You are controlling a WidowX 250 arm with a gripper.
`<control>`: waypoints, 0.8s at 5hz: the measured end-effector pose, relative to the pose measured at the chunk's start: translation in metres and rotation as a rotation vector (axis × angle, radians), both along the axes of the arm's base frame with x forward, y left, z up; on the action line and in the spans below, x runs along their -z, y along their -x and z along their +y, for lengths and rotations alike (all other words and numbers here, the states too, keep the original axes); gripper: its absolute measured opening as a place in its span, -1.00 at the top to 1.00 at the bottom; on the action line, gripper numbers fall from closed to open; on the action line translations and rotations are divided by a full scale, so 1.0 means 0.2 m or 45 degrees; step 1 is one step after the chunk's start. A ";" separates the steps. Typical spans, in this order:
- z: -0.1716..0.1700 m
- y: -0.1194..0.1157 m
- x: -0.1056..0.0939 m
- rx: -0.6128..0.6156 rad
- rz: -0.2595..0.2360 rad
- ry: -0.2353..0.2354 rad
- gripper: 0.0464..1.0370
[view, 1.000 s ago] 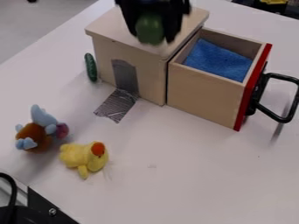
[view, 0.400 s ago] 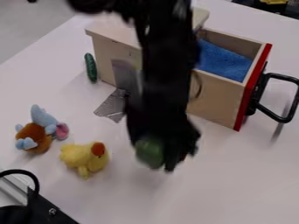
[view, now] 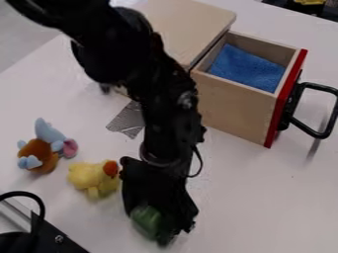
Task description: Move the green pepper from the top of the drawer and put it no the floor
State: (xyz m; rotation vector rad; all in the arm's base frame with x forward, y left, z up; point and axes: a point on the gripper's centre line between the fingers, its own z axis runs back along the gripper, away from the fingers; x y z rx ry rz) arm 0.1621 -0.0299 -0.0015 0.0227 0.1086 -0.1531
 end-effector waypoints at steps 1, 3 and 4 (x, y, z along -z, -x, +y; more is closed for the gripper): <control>0.01 0.02 0.02 0.015 0.012 -0.009 -0.94; 0.02 0.07 -0.26 0.025 -0.145 0.019 -0.93; 0.04 0.08 -0.47 0.030 -0.253 0.048 -0.93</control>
